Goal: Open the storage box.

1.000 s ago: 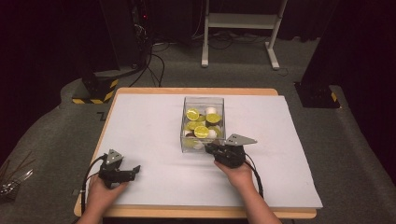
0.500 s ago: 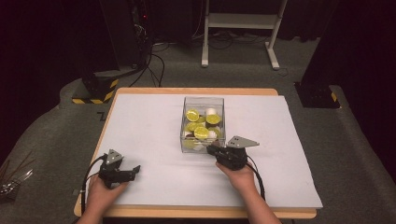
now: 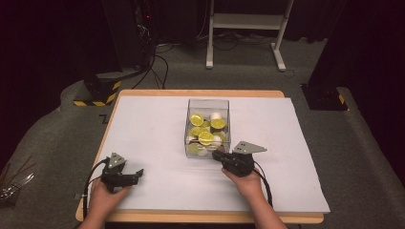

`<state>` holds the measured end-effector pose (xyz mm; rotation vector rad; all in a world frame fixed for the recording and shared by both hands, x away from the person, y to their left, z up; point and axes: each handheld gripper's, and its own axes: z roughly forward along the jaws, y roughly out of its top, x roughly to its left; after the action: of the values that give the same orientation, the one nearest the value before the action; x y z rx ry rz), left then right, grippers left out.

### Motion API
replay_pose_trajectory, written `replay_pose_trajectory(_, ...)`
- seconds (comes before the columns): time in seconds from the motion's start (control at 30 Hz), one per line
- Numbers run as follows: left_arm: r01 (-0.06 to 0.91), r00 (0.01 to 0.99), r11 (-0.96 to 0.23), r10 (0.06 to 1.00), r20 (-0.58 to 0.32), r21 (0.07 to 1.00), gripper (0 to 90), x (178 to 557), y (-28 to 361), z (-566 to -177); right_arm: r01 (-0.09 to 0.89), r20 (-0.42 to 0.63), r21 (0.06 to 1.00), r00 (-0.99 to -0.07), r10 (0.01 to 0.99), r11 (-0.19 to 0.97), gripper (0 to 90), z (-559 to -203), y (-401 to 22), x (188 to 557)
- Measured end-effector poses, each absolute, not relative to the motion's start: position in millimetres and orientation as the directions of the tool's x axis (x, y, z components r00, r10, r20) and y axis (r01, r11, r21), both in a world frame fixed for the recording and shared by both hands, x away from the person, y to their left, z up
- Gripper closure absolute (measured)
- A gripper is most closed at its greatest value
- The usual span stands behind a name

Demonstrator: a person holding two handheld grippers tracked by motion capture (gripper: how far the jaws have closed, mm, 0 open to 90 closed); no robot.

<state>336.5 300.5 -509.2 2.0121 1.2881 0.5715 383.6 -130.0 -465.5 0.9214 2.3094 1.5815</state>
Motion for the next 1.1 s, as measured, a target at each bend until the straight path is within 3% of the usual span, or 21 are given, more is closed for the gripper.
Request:
replay_pose_trajectory(0.83, 0.615, 0.416, -0.286, 0.909, 0.006, 0.735, 14.5, 336.5, 300.4, -509.2, 0.379, 0.187, 0.897, -0.791, 0.582, 0.227, 84.6, -466.8, -133.8, 374.6)
replay_pose_trajectory(1.1, 0.615, 0.417, -0.288, 0.909, 0.008, 0.734, 14.5, 336.6, 300.6, -509.1, 0.385, 0.197, 0.895, -0.796, 0.572, 0.227, 79.1, -468.4, -130.9, 376.5)
